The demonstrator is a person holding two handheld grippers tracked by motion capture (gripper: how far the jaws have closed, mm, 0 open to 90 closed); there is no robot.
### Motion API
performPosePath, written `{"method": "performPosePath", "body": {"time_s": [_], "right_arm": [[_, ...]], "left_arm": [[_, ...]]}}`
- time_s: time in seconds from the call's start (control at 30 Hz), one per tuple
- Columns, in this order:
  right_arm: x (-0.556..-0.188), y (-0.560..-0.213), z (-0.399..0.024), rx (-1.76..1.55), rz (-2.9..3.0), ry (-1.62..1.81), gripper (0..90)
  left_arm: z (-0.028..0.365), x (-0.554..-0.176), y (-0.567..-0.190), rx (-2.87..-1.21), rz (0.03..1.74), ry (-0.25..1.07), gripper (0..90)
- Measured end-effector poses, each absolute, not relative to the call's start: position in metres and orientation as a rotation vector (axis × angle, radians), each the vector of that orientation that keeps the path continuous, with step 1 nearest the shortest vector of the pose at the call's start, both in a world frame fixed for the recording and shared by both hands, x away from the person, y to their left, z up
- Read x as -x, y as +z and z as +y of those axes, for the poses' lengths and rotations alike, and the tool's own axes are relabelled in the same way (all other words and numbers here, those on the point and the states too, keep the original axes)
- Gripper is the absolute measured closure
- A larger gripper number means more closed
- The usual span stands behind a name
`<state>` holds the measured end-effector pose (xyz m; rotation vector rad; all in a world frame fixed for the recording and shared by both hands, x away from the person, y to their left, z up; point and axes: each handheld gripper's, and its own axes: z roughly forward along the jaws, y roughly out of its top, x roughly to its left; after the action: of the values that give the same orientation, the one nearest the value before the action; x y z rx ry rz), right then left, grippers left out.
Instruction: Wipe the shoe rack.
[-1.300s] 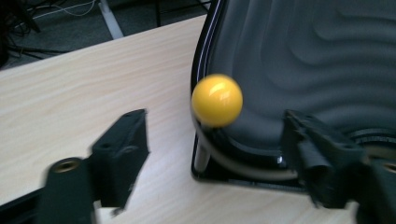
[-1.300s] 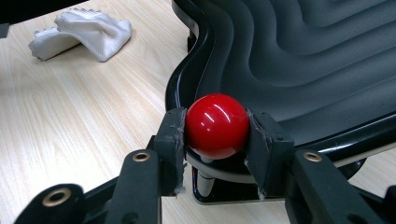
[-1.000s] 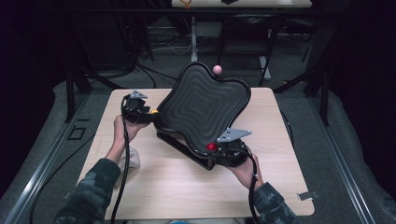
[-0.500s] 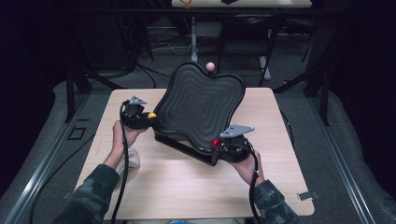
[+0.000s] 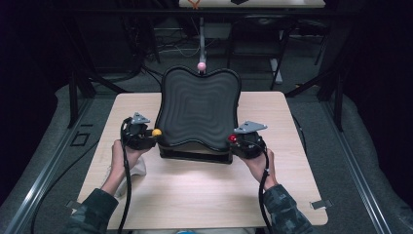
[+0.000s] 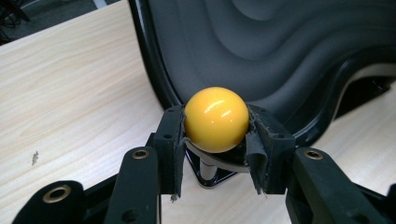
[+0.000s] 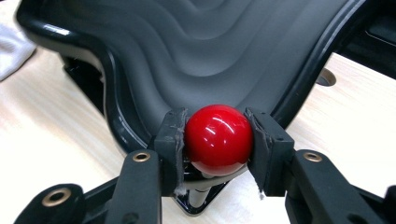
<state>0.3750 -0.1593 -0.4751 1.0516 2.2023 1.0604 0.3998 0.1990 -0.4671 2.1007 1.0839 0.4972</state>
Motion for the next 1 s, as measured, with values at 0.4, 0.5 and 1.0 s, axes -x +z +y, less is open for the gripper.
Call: {"method": "performPosePath", "body": {"time_s": [0.4,0.5,1.0], "right_arm": [[-0.386,-0.476,-0.165,-1.072,2.176,1.072,59.7],[-0.386,-0.476,-0.164,-1.065,2.180,1.073,59.7],[-0.379,-0.474,-0.166,-1.133,2.138,1.056,22.5]], "left_arm": [[0.196,-0.394,-0.467,-2.101,1.081,0.479,59.5],[0.197,-0.395,-0.467,-2.100,1.084,0.474,59.5],[0.217,-0.384,-0.462,-2.043,1.116,0.516,15.4]]}}
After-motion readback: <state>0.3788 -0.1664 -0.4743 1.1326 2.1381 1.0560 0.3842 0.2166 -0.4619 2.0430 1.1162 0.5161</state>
